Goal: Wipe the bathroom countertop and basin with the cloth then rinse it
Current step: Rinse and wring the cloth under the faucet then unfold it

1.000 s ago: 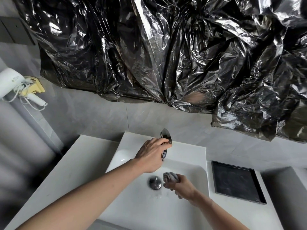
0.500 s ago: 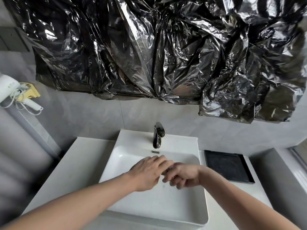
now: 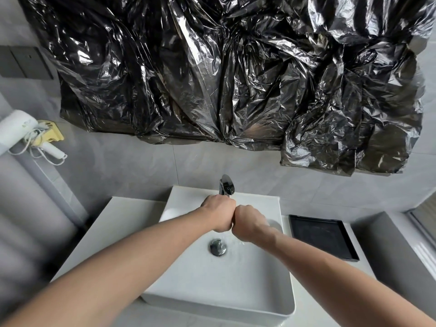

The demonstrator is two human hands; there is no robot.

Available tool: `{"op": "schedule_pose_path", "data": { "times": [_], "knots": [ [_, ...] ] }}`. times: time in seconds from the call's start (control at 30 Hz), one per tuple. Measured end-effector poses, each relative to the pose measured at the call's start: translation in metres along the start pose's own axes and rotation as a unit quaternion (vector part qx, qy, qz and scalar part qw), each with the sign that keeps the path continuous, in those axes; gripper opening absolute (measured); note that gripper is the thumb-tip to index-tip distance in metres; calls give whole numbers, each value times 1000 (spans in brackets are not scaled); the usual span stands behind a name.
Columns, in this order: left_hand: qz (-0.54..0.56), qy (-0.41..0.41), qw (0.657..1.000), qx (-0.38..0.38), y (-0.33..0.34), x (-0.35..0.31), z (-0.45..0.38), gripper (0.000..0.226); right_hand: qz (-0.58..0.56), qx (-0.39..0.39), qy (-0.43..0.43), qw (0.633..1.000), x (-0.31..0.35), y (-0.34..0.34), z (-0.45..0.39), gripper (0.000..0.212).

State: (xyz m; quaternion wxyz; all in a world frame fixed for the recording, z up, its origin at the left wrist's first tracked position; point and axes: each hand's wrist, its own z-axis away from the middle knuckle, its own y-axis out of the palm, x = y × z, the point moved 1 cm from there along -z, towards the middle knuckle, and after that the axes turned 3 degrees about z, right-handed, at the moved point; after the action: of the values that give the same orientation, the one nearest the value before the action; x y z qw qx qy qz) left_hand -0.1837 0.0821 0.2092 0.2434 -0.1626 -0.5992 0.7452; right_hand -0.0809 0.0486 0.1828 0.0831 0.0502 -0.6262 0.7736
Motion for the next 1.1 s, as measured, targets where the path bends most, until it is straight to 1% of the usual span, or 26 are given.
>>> {"op": "schedule_pose_path", "data": {
  "times": [0.1,0.17,0.3,0.37,0.4,0.47,0.5,0.57,0.6,0.63,0.7,0.73,0.77,0.8,0.83,0.87,0.93,0.97,1.03,1.1],
  "knots": [
    [56,-39,996,57,4,-2,0,8,49,-28,-25,998,-1,9,2,20],
    [73,-46,994,67,4,-2,1,11,50,-37,-34,997,-5,14,1,20],
    [63,-15,998,21,5,-1,4,9,-45,-40,-49,997,-19,20,-3,14],
    [50,-1,999,-18,9,3,7,16,-93,-34,-43,994,-26,15,-3,14],
    [54,12,997,-50,11,6,8,23,-116,-26,-38,992,-31,11,-4,19],
    [86,63,986,-127,16,14,12,40,-171,15,-24,985,-41,4,-6,25],
    [93,107,976,-164,18,17,14,49,-209,49,-20,977,-43,-1,-5,25],
    [50,201,955,-214,23,22,20,59,-305,137,-10,942,-46,-9,-1,27],
    [22,228,948,-222,26,24,22,60,-343,184,-2,921,-46,-13,1,31],
    [5,239,945,-225,29,25,23,60,-369,227,2,901,-44,-16,3,34],
    [16,230,948,-219,31,27,22,55,-404,301,-6,864,-40,-20,4,39],
    [32,217,953,-209,30,26,20,49,-413,324,-11,851,-35,-21,5,38],
    [44,198,959,-196,27,25,18,40,-414,332,-10,848,-30,-22,6,33],
    [43,171,967,-184,22,24,15,32,-407,321,1,855,-24,-19,5,29],
    [18,140,975,-171,17,23,11,24,-392,297,15,870,-19,-16,4,29],
    [-24,112,982,-152,12,22,7,19,-363,262,32,893,-14,-12,2,29],
    [-90,75,988,-98,6,20,1,21,-243,175,38,953,-6,-7,-3,21],
    [-97,65,990,-75,4,19,-1,21,-171,133,25,976,-3,-5,-5,17],
    [-70,34,996,-41,4,14,-3,13,-75,54,0,996,-1,-1,-5,17],
    [-21,-10,1000,-9,7,9,-3,10,-16,2,-19,1000,-3,1,-3,14]
  ]
}}
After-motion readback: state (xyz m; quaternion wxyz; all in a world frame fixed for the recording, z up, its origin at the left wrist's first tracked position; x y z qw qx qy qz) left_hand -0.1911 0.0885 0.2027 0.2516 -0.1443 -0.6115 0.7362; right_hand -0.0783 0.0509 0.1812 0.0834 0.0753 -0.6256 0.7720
